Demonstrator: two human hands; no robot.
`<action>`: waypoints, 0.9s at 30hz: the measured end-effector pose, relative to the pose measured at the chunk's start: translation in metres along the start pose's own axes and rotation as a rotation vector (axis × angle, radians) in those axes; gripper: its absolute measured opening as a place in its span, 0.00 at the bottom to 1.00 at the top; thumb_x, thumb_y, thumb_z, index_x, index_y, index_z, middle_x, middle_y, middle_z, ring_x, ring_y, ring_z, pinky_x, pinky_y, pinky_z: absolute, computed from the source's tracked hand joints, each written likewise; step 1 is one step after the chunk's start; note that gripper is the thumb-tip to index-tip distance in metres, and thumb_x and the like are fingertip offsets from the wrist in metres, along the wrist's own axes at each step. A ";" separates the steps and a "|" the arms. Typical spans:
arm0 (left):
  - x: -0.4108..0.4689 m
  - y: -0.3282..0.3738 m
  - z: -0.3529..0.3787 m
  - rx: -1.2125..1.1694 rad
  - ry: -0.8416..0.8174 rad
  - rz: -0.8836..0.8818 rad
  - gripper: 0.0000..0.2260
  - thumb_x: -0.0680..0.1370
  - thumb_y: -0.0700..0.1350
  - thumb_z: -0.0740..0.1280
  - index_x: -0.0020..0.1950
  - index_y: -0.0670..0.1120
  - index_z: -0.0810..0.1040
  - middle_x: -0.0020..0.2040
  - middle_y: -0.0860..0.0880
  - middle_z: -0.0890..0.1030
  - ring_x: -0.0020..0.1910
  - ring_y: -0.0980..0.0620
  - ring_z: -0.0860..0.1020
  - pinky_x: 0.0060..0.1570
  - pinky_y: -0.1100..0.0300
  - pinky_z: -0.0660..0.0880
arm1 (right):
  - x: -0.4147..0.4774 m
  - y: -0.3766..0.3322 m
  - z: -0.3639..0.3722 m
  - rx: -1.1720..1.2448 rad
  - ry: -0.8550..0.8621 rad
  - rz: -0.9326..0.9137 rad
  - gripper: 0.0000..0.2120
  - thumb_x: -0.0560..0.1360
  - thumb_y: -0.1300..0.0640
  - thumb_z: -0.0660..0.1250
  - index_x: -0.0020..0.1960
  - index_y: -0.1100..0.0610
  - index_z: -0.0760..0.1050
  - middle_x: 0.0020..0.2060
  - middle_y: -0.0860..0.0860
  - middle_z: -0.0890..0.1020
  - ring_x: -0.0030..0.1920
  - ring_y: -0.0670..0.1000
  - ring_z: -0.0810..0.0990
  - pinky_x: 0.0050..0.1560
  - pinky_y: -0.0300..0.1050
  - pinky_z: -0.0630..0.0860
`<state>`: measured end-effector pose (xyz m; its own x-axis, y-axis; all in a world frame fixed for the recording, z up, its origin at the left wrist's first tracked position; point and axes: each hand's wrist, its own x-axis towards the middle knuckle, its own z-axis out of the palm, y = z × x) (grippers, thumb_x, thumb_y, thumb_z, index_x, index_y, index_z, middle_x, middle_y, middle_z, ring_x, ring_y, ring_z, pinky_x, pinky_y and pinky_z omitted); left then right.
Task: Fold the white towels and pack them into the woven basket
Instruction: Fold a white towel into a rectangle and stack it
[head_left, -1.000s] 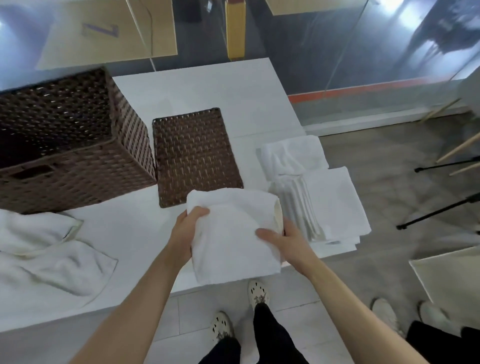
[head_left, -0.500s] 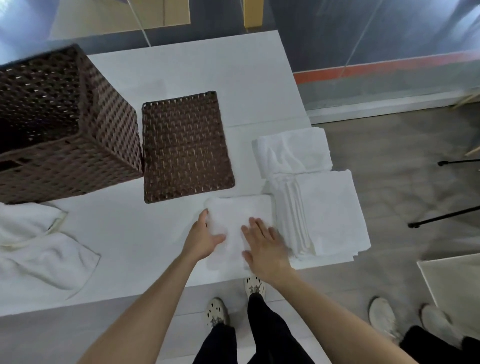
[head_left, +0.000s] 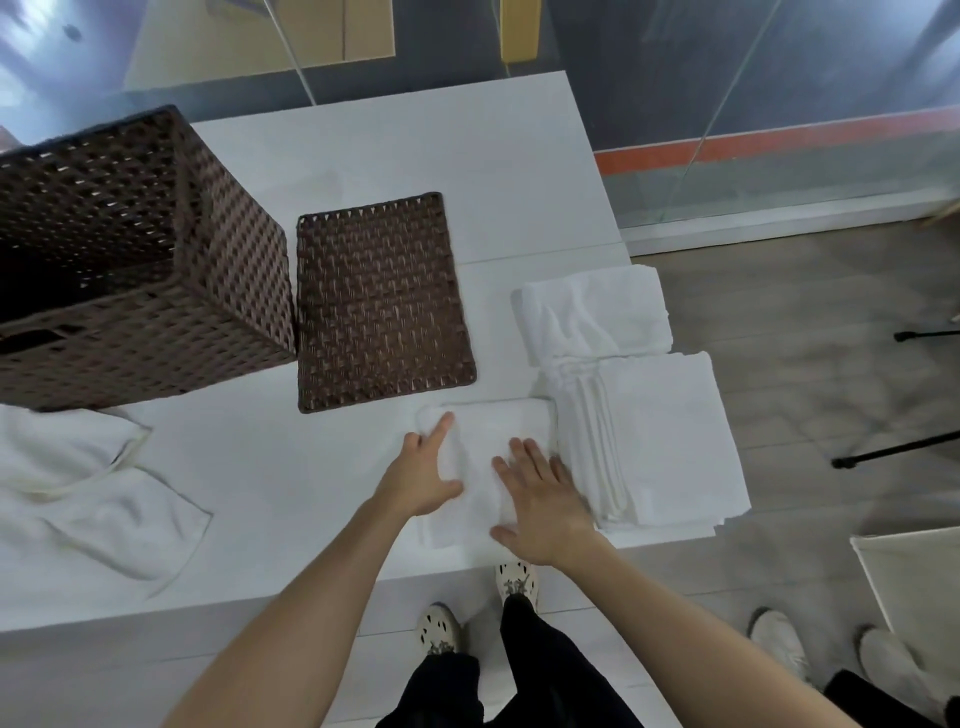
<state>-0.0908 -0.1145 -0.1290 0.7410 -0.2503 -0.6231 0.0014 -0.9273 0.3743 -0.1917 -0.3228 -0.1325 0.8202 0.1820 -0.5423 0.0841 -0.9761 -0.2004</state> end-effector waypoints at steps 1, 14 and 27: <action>-0.001 -0.002 0.000 -0.011 -0.006 0.006 0.51 0.76 0.56 0.78 0.85 0.70 0.43 0.72 0.47 0.66 0.54 0.47 0.80 0.55 0.52 0.82 | 0.001 -0.004 -0.009 0.008 -0.005 0.017 0.43 0.81 0.33 0.58 0.87 0.53 0.47 0.86 0.57 0.42 0.86 0.59 0.40 0.83 0.63 0.49; -0.085 -0.160 -0.080 0.186 0.192 -0.088 0.24 0.81 0.57 0.71 0.77 0.56 0.74 0.69 0.54 0.78 0.59 0.51 0.82 0.60 0.53 0.79 | 0.044 -0.111 -0.080 -0.127 0.166 -0.074 0.15 0.85 0.51 0.60 0.66 0.57 0.73 0.60 0.55 0.79 0.60 0.58 0.79 0.58 0.53 0.76; -0.162 -0.465 -0.134 0.202 0.292 -0.362 0.35 0.74 0.41 0.72 0.80 0.58 0.70 0.76 0.49 0.69 0.74 0.44 0.70 0.68 0.48 0.75 | 0.151 -0.393 -0.026 0.065 0.075 -0.338 0.25 0.85 0.49 0.63 0.79 0.54 0.67 0.72 0.51 0.73 0.71 0.55 0.72 0.64 0.52 0.77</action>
<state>-0.1215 0.3940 -0.1104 0.8739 0.1591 -0.4593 0.1849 -0.9827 0.0116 -0.0858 0.0853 -0.1143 0.7916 0.4820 -0.3754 0.3238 -0.8521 -0.4113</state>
